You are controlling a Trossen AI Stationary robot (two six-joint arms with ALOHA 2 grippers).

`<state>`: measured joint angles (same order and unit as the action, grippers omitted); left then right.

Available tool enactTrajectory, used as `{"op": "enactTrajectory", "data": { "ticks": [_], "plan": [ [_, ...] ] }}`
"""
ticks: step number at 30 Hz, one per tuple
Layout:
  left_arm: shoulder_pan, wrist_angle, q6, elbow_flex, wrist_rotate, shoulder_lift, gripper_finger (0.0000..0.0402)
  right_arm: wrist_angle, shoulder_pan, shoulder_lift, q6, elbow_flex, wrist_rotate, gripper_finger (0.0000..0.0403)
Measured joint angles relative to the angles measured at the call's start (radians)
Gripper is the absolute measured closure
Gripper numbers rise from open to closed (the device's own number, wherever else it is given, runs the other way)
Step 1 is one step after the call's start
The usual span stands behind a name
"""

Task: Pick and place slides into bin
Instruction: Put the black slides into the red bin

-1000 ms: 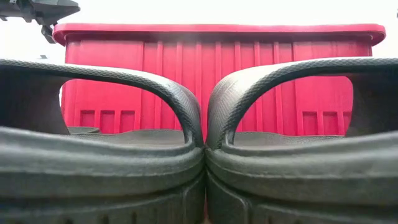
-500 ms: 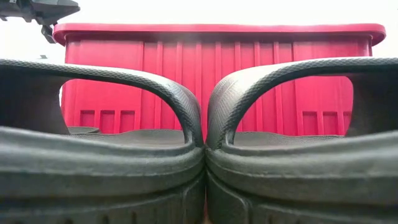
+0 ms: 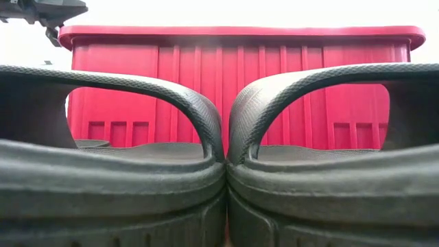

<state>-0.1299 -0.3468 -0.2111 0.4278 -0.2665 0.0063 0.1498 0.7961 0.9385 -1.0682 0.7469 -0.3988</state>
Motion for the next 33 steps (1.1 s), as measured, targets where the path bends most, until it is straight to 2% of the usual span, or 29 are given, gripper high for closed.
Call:
{"op": "enactTrajectory", "data": {
  "ticks": [6, 8, 12, 14, 20, 27, 30, 33],
  "plan": [
    [0.000, -0.002, 0.000, 0.000, 0.000, 0.000, 0.0371, 0.366, -0.160, -0.019, 0.220, 0.181, 0.042, 0.0401],
    [0.000, -0.001, 0.001, 0.000, 0.000, 0.000, 0.0371, 0.507, -0.216, -0.022, 0.327, 0.278, 0.118, 0.0401],
    [0.000, -0.001, 0.002, 0.000, 0.000, 0.000, 0.0371, 0.849, -0.342, 0.000, 0.495, 0.483, 0.336, 0.0401],
    [0.000, -0.001, 0.002, 0.000, 0.000, 0.000, 0.0371, 0.928, -0.416, 0.021, 0.558, 0.590, 0.387, 0.0401],
    [0.000, -0.002, 0.026, 0.000, -0.002, 0.000, 0.0371, 1.141, -0.635, 0.082, 0.794, 0.873, 0.454, 0.0401],
    [0.000, -0.001, 0.050, 0.000, -0.006, 0.000, 0.0371, 1.261, -0.956, 0.149, 1.089, 1.096, 0.437, 0.0400],
    [0.000, -0.002, 0.051, 0.000, -0.020, 0.000, 0.0371, 1.294, -1.109, 0.194, 1.229, 1.157, 0.366, 0.0400],
    [0.000, -0.001, 0.051, 0.000, -0.024, 0.000, 0.0371, 1.291, -1.280, 0.254, 1.348, 1.196, 0.227, 0.0400]
  ]
}}
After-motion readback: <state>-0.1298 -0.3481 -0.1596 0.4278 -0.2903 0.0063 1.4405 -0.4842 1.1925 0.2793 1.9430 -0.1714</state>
